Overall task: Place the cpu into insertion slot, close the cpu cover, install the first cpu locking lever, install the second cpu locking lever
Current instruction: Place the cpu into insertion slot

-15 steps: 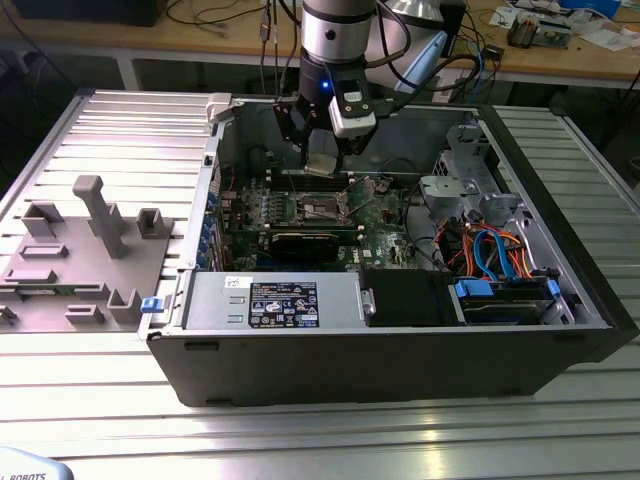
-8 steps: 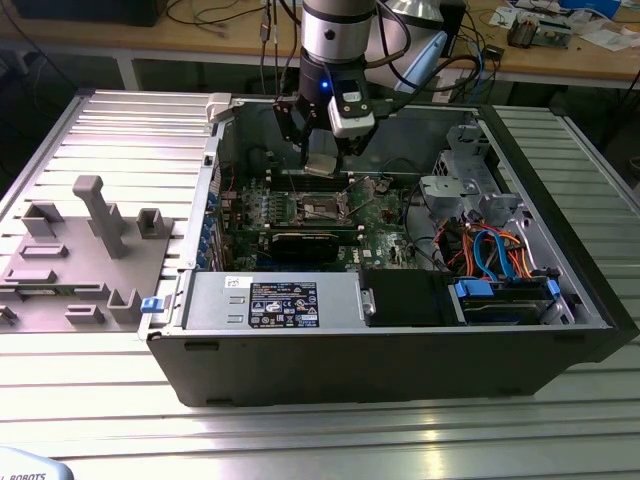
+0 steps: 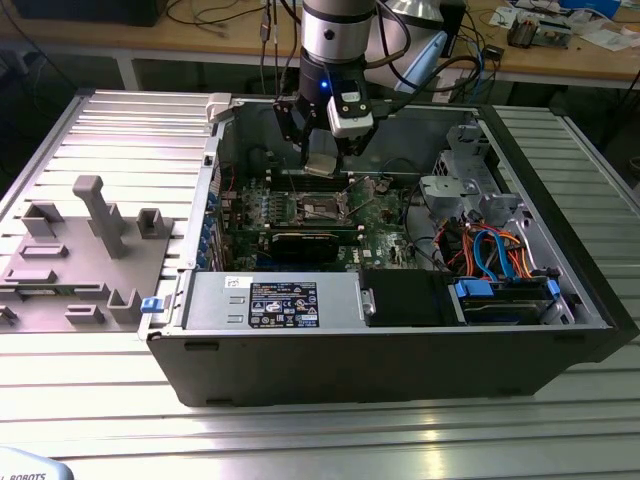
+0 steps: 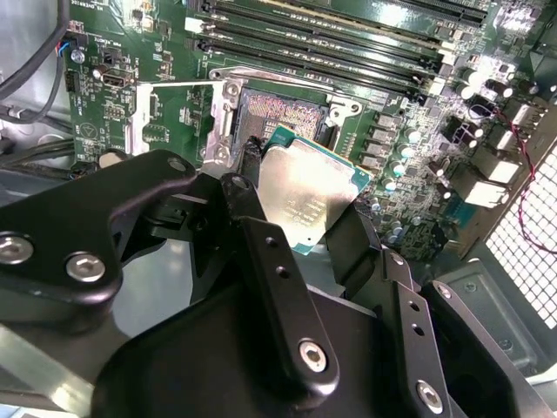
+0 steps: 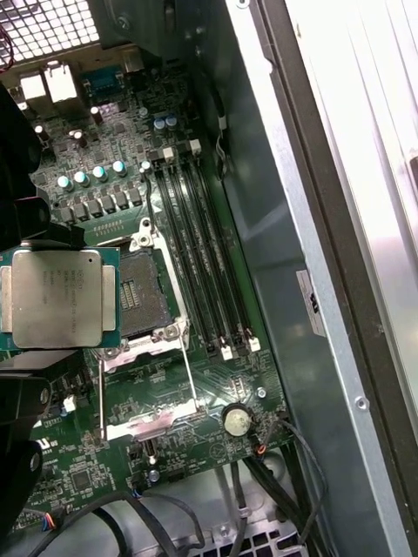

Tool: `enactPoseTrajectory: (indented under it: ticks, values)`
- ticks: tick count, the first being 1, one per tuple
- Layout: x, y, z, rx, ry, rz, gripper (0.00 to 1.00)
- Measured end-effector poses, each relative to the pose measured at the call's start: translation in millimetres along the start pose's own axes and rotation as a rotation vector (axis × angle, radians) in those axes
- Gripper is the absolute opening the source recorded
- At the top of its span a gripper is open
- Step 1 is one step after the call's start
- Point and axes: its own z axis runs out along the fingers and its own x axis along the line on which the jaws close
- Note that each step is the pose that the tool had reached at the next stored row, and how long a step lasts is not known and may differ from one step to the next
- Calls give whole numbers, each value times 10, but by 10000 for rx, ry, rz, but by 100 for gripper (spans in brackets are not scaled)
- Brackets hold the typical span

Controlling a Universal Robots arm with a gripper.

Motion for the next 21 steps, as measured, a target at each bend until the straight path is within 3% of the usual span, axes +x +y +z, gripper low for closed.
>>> enactPoseTrajectory:
  ticks: [21]
  values:
    - [0,0,0,-2,-30,556,55]
